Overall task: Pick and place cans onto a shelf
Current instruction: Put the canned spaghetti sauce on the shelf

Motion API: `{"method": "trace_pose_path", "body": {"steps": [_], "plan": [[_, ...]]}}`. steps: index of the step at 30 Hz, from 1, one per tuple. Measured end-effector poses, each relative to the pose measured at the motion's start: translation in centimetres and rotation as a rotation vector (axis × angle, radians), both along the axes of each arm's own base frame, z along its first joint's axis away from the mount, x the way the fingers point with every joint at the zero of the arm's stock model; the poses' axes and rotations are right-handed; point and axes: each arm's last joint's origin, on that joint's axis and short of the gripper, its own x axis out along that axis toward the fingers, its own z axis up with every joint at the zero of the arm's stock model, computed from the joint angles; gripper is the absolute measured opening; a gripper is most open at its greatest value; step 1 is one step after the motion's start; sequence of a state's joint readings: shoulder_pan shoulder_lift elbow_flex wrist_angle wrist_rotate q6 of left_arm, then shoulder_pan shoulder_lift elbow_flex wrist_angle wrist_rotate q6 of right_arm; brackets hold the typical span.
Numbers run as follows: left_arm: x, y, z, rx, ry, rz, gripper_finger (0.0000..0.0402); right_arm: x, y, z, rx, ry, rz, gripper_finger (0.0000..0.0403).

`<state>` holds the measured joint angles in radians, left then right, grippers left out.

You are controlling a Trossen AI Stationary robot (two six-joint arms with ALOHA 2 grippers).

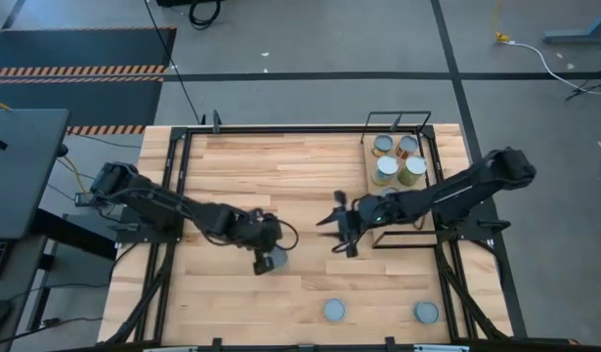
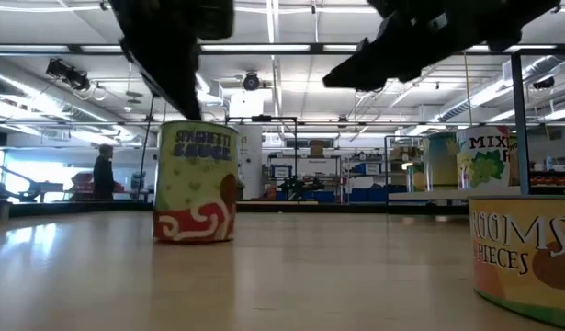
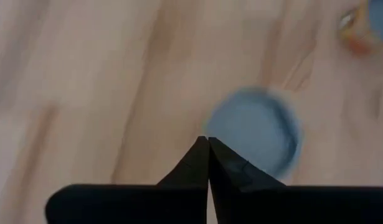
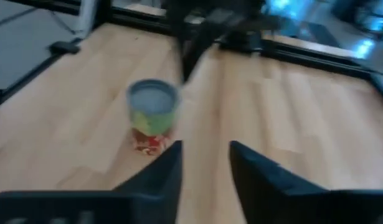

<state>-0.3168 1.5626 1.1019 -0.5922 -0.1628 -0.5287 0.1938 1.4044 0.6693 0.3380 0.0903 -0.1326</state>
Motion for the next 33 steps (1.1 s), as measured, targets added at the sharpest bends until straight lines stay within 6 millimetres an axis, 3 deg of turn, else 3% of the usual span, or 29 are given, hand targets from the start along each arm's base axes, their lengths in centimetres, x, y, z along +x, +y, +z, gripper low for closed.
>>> {"method": "trace_pose_path", "body": {"steps": [7,10,13,17,20,26,33], "plan": [[-4.7,-0.7,4.1,0.022,0.155,0.136,0.0003,4.3,1.0,-1.9,0.02,-0.017,0.014,0.0291],[-6.1,-2.1,4.1,0.043,0.096,0.163,0.0006,6.6,1.6,-1.9,0.061,-0.024,0.064,0.0346],[-6.7,-4.2,2.8,0.018,0.014,0.132,0.0007,8.8,2.1,-2.1,0.088,-0.011,0.133,0.0388],[-7.1,-7.2,0.5,-0.084,-0.176,-0.004,0.0003,10.6,2.8,-3.0,0.124,0.062,0.237,0.039],[-7.8,-8.4,-1.1,-0.132,-0.281,-0.042,0.0004,11.4,3.2,-3.3,0.117,0.06,0.257,0.0386],[-9.1,-8.7,-2.9,-0.083,-0.316,-0.022,0.0016,13.7,3.0,-3.2,0.118,0.003,0.222,0.0397],[-9.1,-8.7,-3.0,-0.09,-0.315,-0.026,0.0016,14.6,2.5,-5.3,0.086,0.072,0.222,0.0399]]}}
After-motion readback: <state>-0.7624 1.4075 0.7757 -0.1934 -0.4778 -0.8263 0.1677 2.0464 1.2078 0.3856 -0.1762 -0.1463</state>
